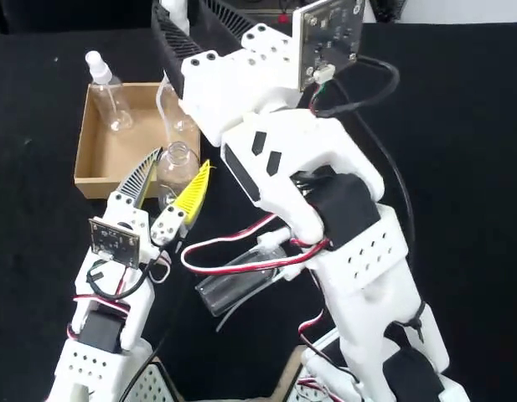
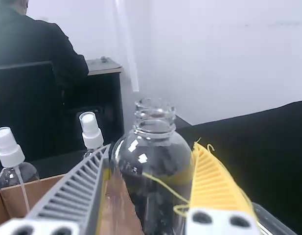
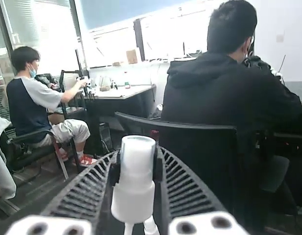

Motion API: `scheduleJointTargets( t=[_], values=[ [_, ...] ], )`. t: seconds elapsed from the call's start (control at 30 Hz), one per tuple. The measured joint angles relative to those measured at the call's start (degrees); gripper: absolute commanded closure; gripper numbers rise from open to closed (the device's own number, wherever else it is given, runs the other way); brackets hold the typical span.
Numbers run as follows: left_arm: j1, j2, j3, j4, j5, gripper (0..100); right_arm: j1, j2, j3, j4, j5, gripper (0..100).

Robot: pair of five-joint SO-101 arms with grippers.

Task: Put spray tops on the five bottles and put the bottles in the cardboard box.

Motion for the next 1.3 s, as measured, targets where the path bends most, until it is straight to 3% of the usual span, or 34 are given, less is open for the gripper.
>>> scheduleJointTargets(
  t=[1.3],
  values=[
    [-0.3,0.0,0.0,0.0,0.0,88,0.0,-6.4,7.5,0.0,0.0,98.0]
  ],
)
